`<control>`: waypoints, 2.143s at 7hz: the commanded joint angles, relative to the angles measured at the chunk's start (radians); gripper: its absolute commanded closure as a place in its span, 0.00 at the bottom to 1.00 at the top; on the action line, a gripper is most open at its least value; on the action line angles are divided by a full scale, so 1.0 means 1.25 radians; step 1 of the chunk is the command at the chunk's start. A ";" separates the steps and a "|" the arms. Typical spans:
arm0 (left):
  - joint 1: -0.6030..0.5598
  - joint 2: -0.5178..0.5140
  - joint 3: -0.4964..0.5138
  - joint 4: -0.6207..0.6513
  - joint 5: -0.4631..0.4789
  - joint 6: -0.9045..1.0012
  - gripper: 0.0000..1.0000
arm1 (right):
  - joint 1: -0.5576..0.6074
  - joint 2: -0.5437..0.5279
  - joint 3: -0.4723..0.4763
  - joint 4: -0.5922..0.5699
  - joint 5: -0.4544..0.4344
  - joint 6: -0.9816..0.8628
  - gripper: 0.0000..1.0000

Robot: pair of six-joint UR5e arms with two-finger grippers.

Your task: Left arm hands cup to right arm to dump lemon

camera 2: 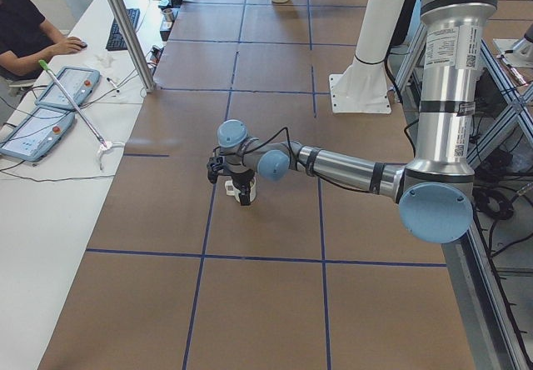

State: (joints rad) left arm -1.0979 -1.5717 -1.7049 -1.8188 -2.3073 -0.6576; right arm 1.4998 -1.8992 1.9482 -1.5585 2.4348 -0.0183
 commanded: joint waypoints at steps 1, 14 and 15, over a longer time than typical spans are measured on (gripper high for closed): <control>0.003 -0.016 0.025 -0.010 0.000 -0.002 0.00 | 0.000 0.000 0.001 0.000 0.000 -0.001 0.00; 0.072 -0.252 -0.224 0.216 0.001 -0.310 1.00 | -0.148 0.106 0.001 0.522 0.005 0.428 0.00; 0.091 -0.318 -0.228 0.271 0.003 -0.372 1.00 | -0.200 0.141 0.004 0.591 -0.046 0.529 0.00</control>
State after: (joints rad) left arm -1.0212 -1.8788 -1.9687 -1.5668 -2.3065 -1.0356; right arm 1.3231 -1.7859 1.9508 -0.9429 2.4358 0.4519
